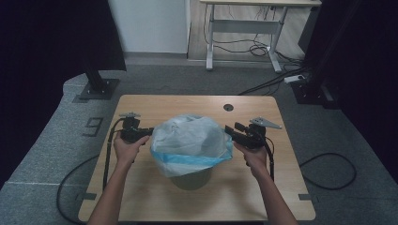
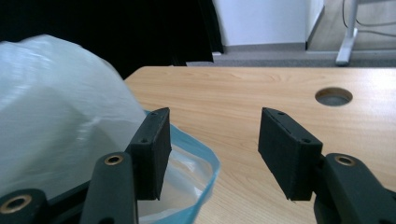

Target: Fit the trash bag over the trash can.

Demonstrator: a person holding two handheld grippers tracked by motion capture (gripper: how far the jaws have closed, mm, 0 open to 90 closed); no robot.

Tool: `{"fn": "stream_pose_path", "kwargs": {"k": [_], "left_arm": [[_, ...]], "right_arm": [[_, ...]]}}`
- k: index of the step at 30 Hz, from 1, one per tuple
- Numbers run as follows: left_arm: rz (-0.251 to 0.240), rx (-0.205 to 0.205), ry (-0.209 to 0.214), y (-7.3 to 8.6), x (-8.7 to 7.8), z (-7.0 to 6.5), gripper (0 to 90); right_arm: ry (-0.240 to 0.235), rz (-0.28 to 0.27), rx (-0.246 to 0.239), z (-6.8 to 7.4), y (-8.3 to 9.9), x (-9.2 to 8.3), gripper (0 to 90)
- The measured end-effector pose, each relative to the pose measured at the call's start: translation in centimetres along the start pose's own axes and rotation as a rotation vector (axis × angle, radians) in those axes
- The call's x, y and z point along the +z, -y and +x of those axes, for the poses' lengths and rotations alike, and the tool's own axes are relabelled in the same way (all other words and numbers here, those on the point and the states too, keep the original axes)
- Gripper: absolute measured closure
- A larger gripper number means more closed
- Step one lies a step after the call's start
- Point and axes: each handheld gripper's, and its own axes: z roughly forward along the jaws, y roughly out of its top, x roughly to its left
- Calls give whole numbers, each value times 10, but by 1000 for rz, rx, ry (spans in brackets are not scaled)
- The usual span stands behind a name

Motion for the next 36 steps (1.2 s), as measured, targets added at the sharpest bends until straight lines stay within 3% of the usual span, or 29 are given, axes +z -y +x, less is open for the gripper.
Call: {"fn": "stream_pose_path", "kwargs": {"k": [3, 7, 11, 16, 19, 24, 31, 36], "left_arm": [[0, 4, -4, 0, -1, -1, 892], [-5, 8, -3, 0, -3, -1, 892], [-6, 8, 0, 0, -2, -1, 892], [-2, 12, -8, 0, -5, -2, 892], [-6, 12, -9, 0, -7, -4, 892], [-8, 13, -10, 0, -10, -4, 892], [-13, 17, -15, -1, -12, -6, 891], [-14, 26, -18, -3, -13, -9, 891]], "right_arm": [[5, -24, -32, 5, -3, -10, 434], [-29, -43, -66, 15, -5, -33, 446], [-101, -70, -110, 35, -4, -62, 449], [-201, -64, -181, 66, -3, -80, 443], [-264, -47, -224, 85, -1, -84, 429], [-351, 43, -308, 106, 8, -78, 416], [-386, 77, -339, 115, 17, -72, 430], [-367, 62, -388, 117, 21, -76, 542]]}}
